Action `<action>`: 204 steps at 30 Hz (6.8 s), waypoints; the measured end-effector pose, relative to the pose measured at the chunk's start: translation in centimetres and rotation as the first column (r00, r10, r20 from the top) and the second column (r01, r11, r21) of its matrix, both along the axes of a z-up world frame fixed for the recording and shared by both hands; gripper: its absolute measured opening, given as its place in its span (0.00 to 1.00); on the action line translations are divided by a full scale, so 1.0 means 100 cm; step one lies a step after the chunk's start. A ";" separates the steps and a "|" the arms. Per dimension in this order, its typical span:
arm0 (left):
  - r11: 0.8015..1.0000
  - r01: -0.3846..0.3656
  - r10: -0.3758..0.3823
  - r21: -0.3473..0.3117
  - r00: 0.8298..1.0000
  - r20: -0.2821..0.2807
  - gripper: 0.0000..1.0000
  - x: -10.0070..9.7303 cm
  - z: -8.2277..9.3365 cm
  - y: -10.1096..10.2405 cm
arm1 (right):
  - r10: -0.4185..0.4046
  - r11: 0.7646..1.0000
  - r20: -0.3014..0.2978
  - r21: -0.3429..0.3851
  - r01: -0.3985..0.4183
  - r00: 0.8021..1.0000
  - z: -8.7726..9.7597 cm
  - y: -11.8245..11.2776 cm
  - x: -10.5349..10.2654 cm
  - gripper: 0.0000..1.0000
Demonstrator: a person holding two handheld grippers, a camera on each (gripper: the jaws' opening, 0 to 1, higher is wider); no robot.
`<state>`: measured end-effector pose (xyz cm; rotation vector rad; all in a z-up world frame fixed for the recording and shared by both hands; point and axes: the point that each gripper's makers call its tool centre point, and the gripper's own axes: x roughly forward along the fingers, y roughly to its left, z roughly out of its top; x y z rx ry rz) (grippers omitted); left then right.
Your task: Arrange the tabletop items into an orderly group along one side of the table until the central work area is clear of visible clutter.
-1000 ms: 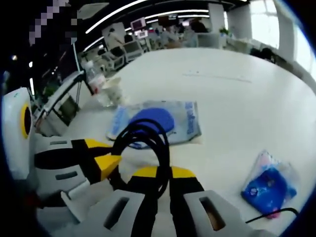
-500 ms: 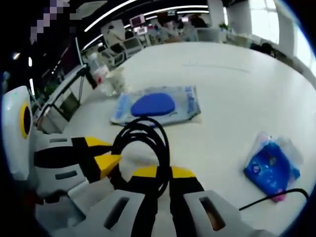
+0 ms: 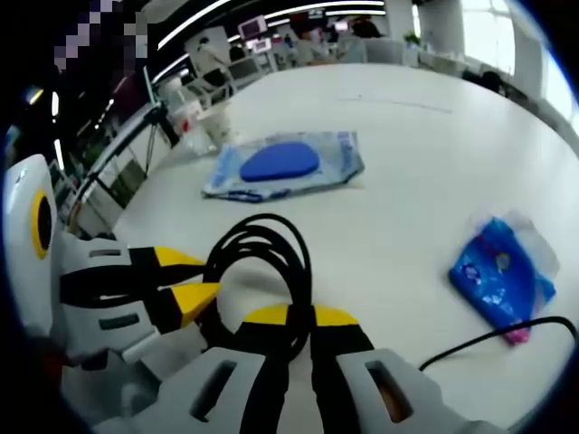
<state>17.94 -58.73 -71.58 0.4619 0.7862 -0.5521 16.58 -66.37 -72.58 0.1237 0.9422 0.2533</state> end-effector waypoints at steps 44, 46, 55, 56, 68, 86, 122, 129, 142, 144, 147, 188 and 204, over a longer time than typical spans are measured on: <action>0.978 -0.136 0.142 -0.158 0.990 0.028 0.22 0.019 0.012 0.015 | 0.007 1.000 0.116 -0.015 -0.005 0.993 0.013 -0.025 0.015 0.34; 0.975 -0.162 0.171 -0.150 0.984 0.051 0.35 0.025 0.015 0.022 | -0.015 1.000 0.137 -0.006 0.016 0.990 0.017 -0.029 0.019 0.38; 0.947 -0.226 0.241 -0.229 0.970 0.039 0.46 0.034 0.027 0.037 | -0.037 0.999 0.255 -0.023 0.044 0.966 0.037 -0.043 0.040 0.61; 0.944 -0.229 0.245 -0.236 0.969 0.041 0.47 0.035 0.028 0.038 | -0.038 0.999 0.255 -0.026 0.046 0.966 0.037 -0.044 0.041 0.62; 0.927 -0.231 0.270 -0.296 0.958 0.096 0.74 0.055 0.048 0.046 | -0.057 0.998 0.291 -0.012 0.064 0.955 0.046 -0.049 0.055 0.79; 0.941 -0.174 0.213 -0.289 0.971 0.110 0.95 0.064 0.054 0.046 | -0.084 0.996 0.313 0.052 0.071 0.946 0.056 -0.052 0.078 0.99; 0.947 -0.217 0.238 -0.237 0.969 0.066 0.99 0.108 0.030 0.060 | -0.151 0.984 0.272 0.136 0.117 0.950 0.045 -0.050 0.125 1.00; 0.942 -0.239 0.257 -0.235 0.965 0.045 0.99 0.116 0.021 0.063 | -0.154 0.983 0.261 0.135 0.122 0.953 0.038 -0.049 0.134 1.00; 0.940 -0.259 0.269 -0.222 0.963 0.017 0.98 0.129 0.008 0.065 | -0.144 0.984 0.228 0.137 0.114 0.963 0.024 -0.046 0.149 0.99; 0.940 -0.261 0.271 -0.217 0.962 0.015 0.98 0.131 0.006 0.066 | -0.144 0.983 0.221 0.142 0.115 0.965 0.023 -0.045 0.151 0.98; 0.939 -0.269 0.276 -0.213 0.961 0.002 0.98 0.133 0.001 0.066 | -0.143 0.983 0.218 0.145 0.113 0.966 0.021 -0.044 0.155 0.97; 0.911 -0.346 0.344 -0.225 0.938 -0.048 0.55 0.159 -0.025 0.072 | -0.040 0.997 0.166 0.071 0.029 0.985 -0.010 -0.032 0.175 0.42; 0.902 -0.376 0.380 -0.211 0.925 -0.023 0.23 0.160 -0.020 0.083 | -0.046 0.996 0.130 0.080 0.036 0.990 -0.011 -0.023 0.170 0.06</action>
